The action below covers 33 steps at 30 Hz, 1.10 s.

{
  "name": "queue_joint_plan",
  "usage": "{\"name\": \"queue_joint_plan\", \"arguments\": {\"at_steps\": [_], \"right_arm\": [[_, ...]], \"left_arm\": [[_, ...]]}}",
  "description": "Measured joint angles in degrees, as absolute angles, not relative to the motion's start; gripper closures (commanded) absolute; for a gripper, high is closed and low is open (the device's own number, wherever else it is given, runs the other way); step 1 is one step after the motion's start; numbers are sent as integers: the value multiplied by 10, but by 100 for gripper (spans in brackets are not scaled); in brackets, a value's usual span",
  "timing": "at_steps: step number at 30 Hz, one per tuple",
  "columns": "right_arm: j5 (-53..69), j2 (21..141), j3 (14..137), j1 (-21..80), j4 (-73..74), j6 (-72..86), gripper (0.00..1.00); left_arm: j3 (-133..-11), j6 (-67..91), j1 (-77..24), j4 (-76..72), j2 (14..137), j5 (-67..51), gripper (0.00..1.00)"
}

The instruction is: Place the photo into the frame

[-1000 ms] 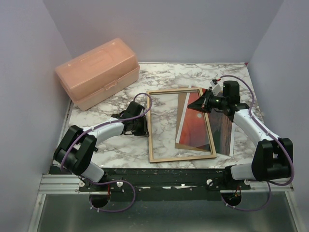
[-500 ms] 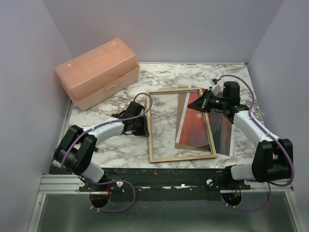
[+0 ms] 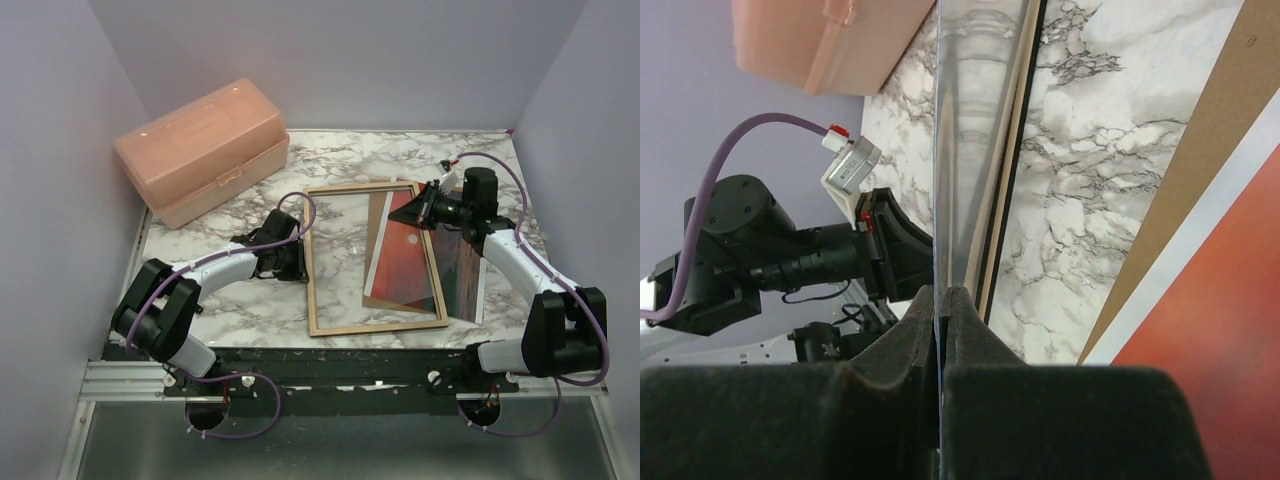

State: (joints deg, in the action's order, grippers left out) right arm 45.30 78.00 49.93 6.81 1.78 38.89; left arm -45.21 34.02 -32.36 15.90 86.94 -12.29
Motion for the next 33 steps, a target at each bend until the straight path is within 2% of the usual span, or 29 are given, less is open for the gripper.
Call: {"name": "queue_joint_plan", "arguments": {"at_steps": [18,21,26,33], "right_arm": [[450,813,498,67,5,378,98],[443,814,496,67,4,372,88],[430,832,496,64,4,353,59],[416,870,496,64,16,328,36]], "left_arm": [[-453,339,-324,159,870,-123,83],[-453,338,-324,159,870,-123,83],[-453,338,-324,159,871,-123,83],[-453,338,-324,159,871,-123,83]]}}
